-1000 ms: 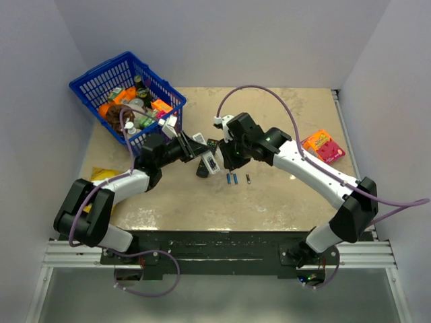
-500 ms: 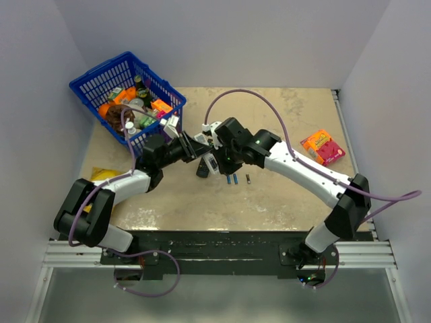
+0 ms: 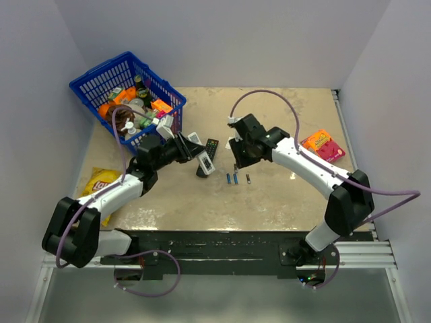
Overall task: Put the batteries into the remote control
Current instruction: Pick up the battery cover at the center of the board.
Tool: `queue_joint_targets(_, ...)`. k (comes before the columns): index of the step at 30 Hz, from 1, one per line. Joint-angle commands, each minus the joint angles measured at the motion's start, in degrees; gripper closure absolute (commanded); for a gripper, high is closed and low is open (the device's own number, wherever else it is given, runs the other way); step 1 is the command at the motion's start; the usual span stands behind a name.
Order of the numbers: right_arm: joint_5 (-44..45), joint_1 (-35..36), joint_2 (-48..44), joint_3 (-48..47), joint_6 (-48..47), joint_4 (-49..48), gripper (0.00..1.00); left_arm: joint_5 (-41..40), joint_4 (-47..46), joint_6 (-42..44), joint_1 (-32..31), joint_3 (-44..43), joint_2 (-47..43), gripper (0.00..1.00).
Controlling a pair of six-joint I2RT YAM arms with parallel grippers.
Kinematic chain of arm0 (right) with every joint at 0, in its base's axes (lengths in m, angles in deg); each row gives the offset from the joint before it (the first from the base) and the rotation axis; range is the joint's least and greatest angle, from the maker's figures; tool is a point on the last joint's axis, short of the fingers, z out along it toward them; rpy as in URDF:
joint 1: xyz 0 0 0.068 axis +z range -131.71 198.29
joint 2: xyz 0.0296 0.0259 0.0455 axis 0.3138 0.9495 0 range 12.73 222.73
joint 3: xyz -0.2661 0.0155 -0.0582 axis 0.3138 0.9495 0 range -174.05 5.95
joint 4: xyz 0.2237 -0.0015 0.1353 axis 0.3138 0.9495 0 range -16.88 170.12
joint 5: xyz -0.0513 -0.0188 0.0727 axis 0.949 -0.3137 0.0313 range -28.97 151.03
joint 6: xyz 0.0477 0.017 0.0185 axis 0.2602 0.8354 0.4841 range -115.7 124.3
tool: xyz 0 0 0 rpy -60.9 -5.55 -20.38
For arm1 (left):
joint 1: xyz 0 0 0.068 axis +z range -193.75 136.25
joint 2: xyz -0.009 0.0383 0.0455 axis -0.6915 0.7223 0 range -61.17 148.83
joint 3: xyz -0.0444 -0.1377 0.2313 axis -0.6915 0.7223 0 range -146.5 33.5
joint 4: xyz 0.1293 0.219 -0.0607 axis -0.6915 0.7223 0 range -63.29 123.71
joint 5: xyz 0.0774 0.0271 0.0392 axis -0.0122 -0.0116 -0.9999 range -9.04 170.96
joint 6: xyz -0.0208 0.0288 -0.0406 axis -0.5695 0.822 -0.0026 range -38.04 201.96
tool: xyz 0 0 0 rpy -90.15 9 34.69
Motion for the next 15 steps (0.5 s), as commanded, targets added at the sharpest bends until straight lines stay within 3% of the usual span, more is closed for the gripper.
queue_joint_targets(1,2.2,-3.6,2.9,-1.6,-2.0,-7.0,0.51,-2.2,4.2,5.0,0.2,-1.5,-3.3,1.00)
queue_joint_targets(3,3.8,-4.5,6.8,-3.2,-3.4,-9.7,0.48,-2.5,5.9,5.9,0.3,-2.0,-4.6,1.00)
queue_joint_targets(15,4.8,-7.8,26.0,-15.3,-12.6,-24.3,0.47,-5.0,17.2,10.4,0.3,-3.0,-11.6,1.00)
